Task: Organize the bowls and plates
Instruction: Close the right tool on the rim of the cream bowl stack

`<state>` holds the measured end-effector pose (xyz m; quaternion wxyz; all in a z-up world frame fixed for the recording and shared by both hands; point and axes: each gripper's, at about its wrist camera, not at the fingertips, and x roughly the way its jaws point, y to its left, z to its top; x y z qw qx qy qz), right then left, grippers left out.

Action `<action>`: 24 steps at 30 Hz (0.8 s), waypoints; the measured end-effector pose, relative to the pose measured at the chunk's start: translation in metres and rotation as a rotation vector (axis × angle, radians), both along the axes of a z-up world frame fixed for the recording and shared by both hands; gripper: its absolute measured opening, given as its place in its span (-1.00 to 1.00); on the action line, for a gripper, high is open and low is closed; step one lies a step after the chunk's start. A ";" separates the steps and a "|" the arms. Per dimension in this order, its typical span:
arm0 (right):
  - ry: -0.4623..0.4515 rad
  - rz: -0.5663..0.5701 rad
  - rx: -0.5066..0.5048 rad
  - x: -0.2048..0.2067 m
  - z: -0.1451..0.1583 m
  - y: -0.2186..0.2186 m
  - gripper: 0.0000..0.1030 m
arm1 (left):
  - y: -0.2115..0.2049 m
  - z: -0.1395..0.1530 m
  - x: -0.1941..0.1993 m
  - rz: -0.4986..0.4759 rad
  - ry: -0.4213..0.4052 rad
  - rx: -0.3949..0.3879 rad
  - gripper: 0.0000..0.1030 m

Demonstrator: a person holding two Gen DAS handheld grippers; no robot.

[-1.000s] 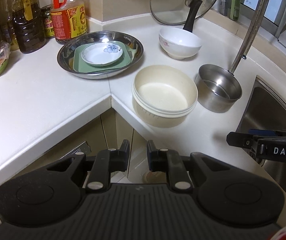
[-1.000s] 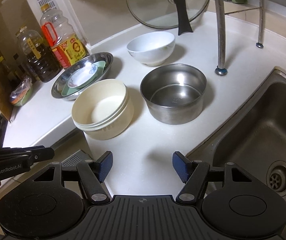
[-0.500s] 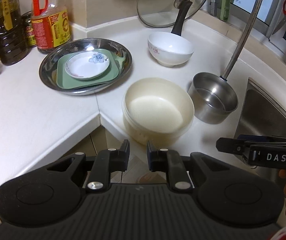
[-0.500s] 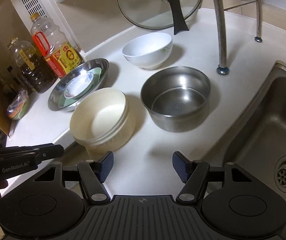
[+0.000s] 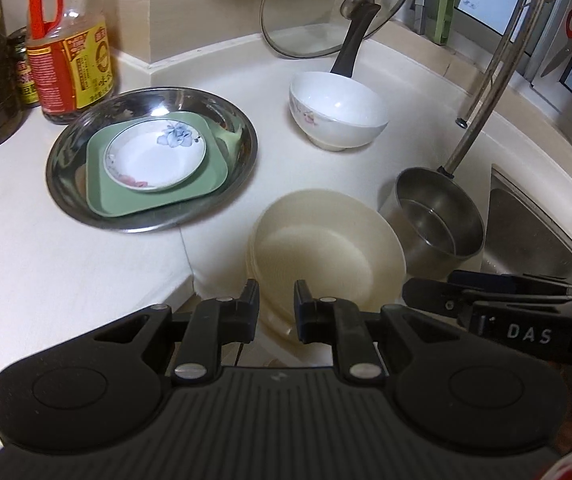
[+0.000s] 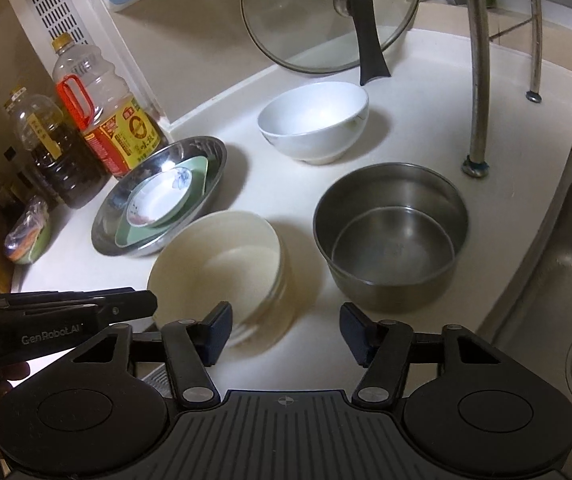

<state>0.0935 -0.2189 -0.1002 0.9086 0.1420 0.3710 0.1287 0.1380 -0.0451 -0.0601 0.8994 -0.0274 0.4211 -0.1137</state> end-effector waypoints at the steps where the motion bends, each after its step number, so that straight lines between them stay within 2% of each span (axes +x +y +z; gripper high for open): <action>1: 0.002 -0.002 0.001 0.003 0.000 0.002 0.10 | 0.000 -0.001 0.003 -0.003 0.003 0.000 -0.70; 12: 0.024 -0.027 -0.011 0.025 -0.008 0.020 -0.05 | 0.007 -0.015 0.031 -0.024 0.046 0.005 -0.70; 24: 0.052 -0.053 -0.009 0.033 -0.012 0.023 -0.38 | 0.004 -0.024 0.045 -0.062 0.063 0.011 -0.70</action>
